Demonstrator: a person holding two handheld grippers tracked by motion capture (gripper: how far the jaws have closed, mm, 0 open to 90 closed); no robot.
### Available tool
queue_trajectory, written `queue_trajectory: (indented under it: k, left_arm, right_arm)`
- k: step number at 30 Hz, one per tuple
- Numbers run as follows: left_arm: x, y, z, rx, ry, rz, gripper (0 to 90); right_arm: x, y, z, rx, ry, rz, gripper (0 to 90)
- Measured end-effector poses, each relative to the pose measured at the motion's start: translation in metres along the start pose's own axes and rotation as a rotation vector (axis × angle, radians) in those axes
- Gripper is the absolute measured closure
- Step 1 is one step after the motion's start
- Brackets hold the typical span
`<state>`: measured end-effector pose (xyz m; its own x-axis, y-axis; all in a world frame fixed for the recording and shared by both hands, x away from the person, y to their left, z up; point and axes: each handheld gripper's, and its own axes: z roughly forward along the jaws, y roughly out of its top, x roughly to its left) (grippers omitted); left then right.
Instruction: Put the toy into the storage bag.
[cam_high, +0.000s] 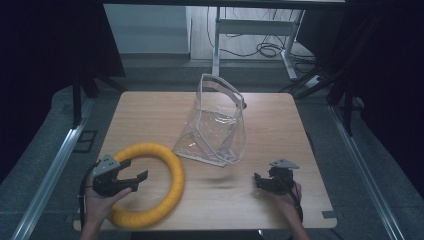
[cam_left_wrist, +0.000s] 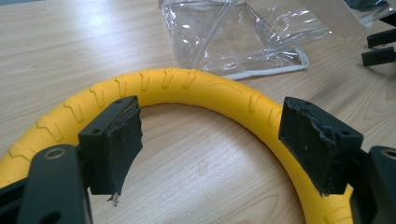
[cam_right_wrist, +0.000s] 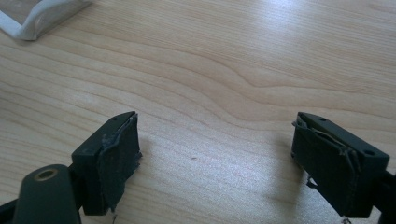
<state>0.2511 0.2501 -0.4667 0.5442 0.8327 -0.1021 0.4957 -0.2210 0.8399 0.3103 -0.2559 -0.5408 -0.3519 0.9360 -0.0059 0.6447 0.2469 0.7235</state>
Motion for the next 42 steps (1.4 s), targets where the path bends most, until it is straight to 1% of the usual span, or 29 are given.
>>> queue_trajectory:
  k: [2, 4, 5, 7, 8, 11, 12, 13, 14, 15, 17, 19, 21, 23, 25, 26, 27, 30, 32, 33, 34, 35, 36, 37, 38, 41, 42]
  left_arm:
    - [0.000, 0.000, 0.000, -0.001, 0.001, 0.000, 21.3]
    - [-0.002, 0.001, 0.000, -0.003, -0.011, -0.002, 21.3]
    - [-0.002, 0.001, 0.000, -0.002, -0.014, 0.005, 21.5]
    - [-0.004, 0.003, -0.001, 0.008, -0.034, 0.008, 22.1]
    - [-0.004, 0.003, -0.001, 0.008, -0.034, 0.008, 22.4]
    - [-0.006, 0.007, -0.002, 0.015, -0.054, 0.021, 22.8]
    - [-0.005, 0.010, -0.002, 0.016, -0.072, 0.026, 22.9]
    - [-0.005, 0.010, -0.002, 0.016, -0.072, 0.026, 22.9]
    - [-0.005, 0.013, -0.003, 0.014, -0.095, 0.025, 23.0]
    - [-0.005, 0.013, -0.003, 0.014, -0.095, 0.025, 22.9]
    - [-0.005, 0.016, -0.003, 0.027, -0.115, 0.031, 22.9]
    - [-0.005, 0.017, -0.002, 0.052, -0.131, 0.033, 22.7]
    - [-0.006, 0.017, -0.001, 0.074, -0.125, 0.039, 22.8]
    - [-0.007, 0.018, -0.004, 0.079, -0.129, 0.048, 22.8]
    - [-0.007, 0.017, -0.007, 0.077, -0.143, 0.045, 22.8]
    - [-0.007, 0.017, -0.009, 0.084, -0.152, 0.045, 22.8]
    - [-0.007, 0.017, -0.009, 0.084, -0.152, 0.045, 22.8]
    - [-0.010, 0.015, -0.011, 0.117, -0.181, 0.055, 22.7]
    - [-0.013, 0.013, -0.010, 0.147, -0.199, 0.071, 22.6]
    - [-0.016, 0.012, -0.009, 0.180, -0.207, 0.090, 22.5]
    - [-0.018, 0.011, -0.008, 0.195, -0.210, 0.099, 22.6]
    - [-0.018, 0.011, -0.008, 0.195, -0.210, 0.099, 22.5]
    - [-0.021, 0.009, -0.005, 0.223, -0.217, 0.111, 22.5]
    - [-0.021, 0.009, -0.005, 0.223, -0.217, 0.111, 22.6]
    - [-0.023, 0.009, -0.003, 0.240, -0.221, 0.122, 22.6]
    - [-0.026, 0.006, 0.000, 0.265, -0.231, 0.131, 22.6]
    - [-0.029, 0.004, 0.002, 0.283, -0.235, 0.138, 22.6]
  right_arm:
    - [0.000, 0.000, 0.000, 0.000, 0.000, 0.000, 15.6]
    - [0.000, 0.000, 0.000, 0.001, 0.000, -0.002, 15.8]
    - [0.000, 0.000, 0.000, 0.000, 0.000, -0.001, 16.0]
    - [0.000, 0.000, 0.000, -0.001, -0.003, 0.000, 16.3]
    - [0.000, 0.000, 0.000, -0.001, -0.003, 0.000, 16.3]
    - [0.000, 0.000, 0.000, -0.002, -0.005, 0.003, 16.4]
    - [0.000, 0.000, 0.000, -0.002, -0.006, 0.004, 16.5]
    - [0.000, 0.000, 0.000, -0.002, -0.006, 0.004, 16.5]
    - [0.000, 0.000, 0.000, -0.002, -0.006, 0.005, 16.6]
    - [0.000, 0.000, 0.000, -0.002, -0.006, 0.005, 16.6]
    - [0.000, 0.000, 0.000, -0.002, -0.007, 0.005, 16.7]
    - [0.000, 0.000, 0.000, -0.002, -0.006, 0.005, 16.8]
    - [0.000, 0.000, 0.000, -0.003, -0.006, 0.007, 17.1]
    - [0.000, 0.000, 0.000, -0.003, -0.007, 0.007, 17.2]
    - [-0.001, 0.000, 0.000, -0.006, -0.007, 0.008, 17.9]
    - [-0.001, 0.000, 0.000, -0.005, -0.009, 0.009, 18.3]
    - [-0.001, 0.000, 0.000, -0.005, -0.009, 0.009, 18.3]
    - [-0.001, 0.000, 0.000, -0.007, -0.012, 0.010, 18.9]
    - [-0.001, 0.000, 0.000, -0.007, -0.013, 0.011, 19.1]
    - [-0.001, 0.000, 0.000, -0.007, -0.013, 0.012, 19.2]
    - [-0.001, 0.000, -0.001, -0.007, -0.013, 0.012, 19.2]
    - [-0.001, 0.000, -0.001, -0.007, -0.013, 0.012, 19.2]
    - [-0.001, 0.000, -0.001, -0.008, -0.014, 0.012, 19.3]
    - [-0.001, 0.000, -0.001, -0.008, -0.014, 0.012, 19.3]
    - [-0.001, 0.000, -0.001, -0.007, -0.014, 0.012, 19.3]
    - [-0.001, 0.000, -0.001, -0.008, -0.014, 0.013, 19.4]
    - [-0.001, 0.000, -0.001, -0.008, -0.014, 0.013, 19.5]
